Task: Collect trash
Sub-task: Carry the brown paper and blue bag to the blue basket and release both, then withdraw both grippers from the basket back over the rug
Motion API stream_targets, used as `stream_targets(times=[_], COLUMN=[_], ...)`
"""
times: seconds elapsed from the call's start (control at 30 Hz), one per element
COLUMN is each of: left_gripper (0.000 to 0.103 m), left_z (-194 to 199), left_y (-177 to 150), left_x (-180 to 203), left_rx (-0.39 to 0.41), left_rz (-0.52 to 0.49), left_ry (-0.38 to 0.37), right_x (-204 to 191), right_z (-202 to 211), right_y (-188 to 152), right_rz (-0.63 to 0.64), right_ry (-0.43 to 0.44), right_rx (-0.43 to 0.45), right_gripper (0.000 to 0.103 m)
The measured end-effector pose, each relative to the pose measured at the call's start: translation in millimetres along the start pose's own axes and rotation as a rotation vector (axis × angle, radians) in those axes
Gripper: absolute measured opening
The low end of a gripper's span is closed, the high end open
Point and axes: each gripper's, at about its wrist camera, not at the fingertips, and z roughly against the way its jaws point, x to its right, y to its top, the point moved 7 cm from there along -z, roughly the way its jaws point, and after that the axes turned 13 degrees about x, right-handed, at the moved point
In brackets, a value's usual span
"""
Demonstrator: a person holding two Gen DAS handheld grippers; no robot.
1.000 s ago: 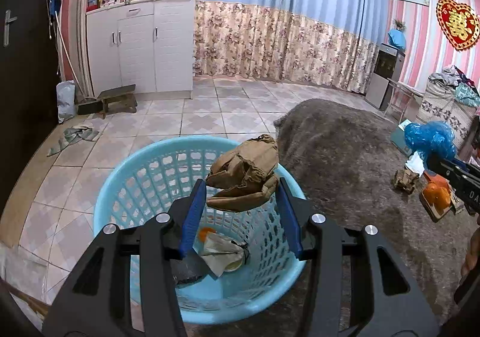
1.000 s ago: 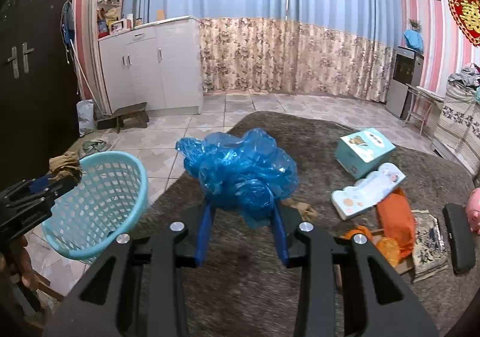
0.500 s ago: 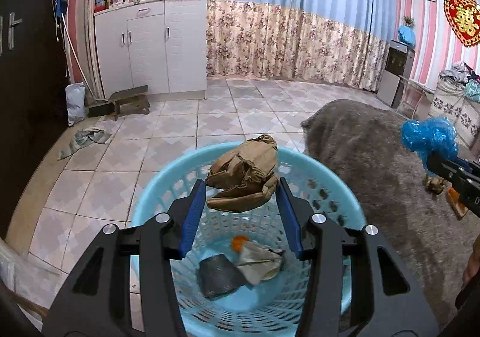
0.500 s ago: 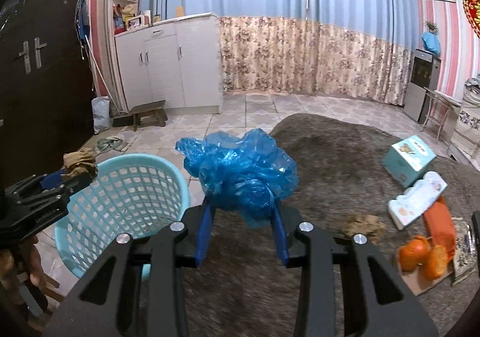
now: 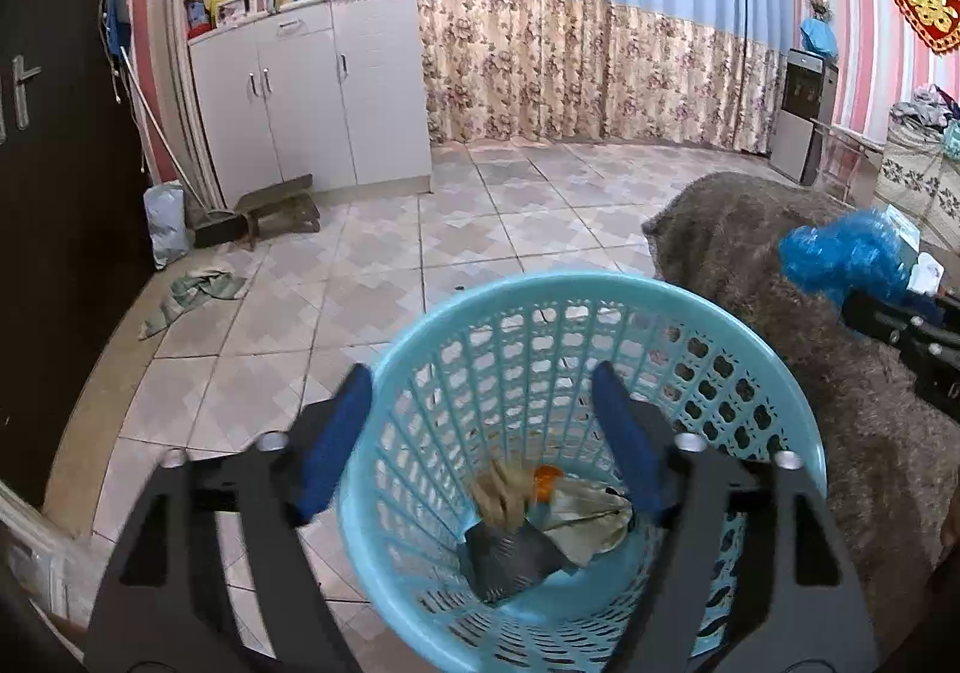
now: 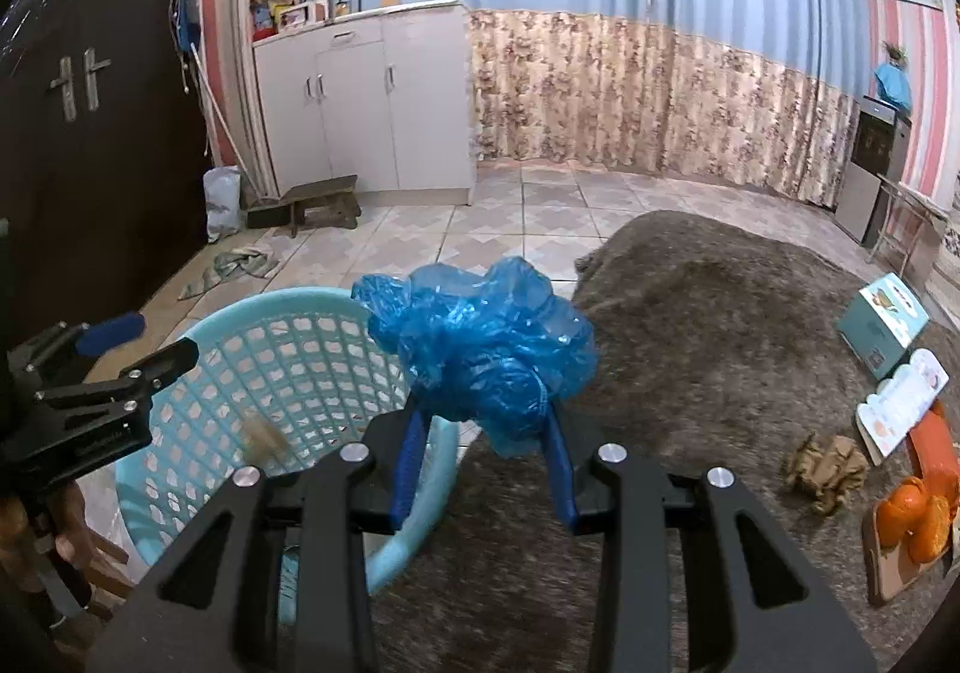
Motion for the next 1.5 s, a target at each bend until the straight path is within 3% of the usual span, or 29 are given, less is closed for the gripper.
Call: stream_targets(times=[0.23, 0.43, 0.5, 0.57, 0.6, 0.7, 0.8, 1.03, 1.5], left_gripper=[0.089, 0.093, 0.093, 0.093, 0.093, 0.093, 0.093, 0.096, 0.097], left_z=[8, 15, 18, 21, 22, 26, 29, 41, 68], left_y=[3, -2, -3, -4, -4, -3, 0, 3, 8], left_x=[-24, -41, -43, -44, -44, -43, -43, -30, 32], left_rx=[0.024, 0.019, 0.021, 0.021, 0.023, 0.026, 0.031, 0.032, 0.034], left_rz=[0.053, 0.114, 0.117, 0.124, 0.125, 0.128, 0.139, 0.144, 0.153], left_ry=[0.032, 0.062, 0.078, 0.084, 0.088, 0.096, 0.102, 0.127, 0.099], right_x=[-21, -42, -46, -49, -49, -48, -46, -27, 63], right_z=[-9, -18, -20, -23, -23, -22, -19, 3, 69], right_y=[-9, -8, -9, -11, -11, -13, -12, -2, 9], right_rz=[0.011, 0.01, 0.022, 0.02, 0.02, 0.033, 0.034, 0.033, 0.035], right_ry=[0.028, 0.076, 0.075, 0.081, 0.076, 0.07, 0.065, 0.05, -0.044], right_rx=[-0.031, -0.029, -0.022, -0.015, -0.012, -0.005, -0.001, 0.031, 0.085], right_gripper=[0.036, 0.037, 0.044, 0.066, 0.07, 0.074, 0.085, 0.094, 0.095])
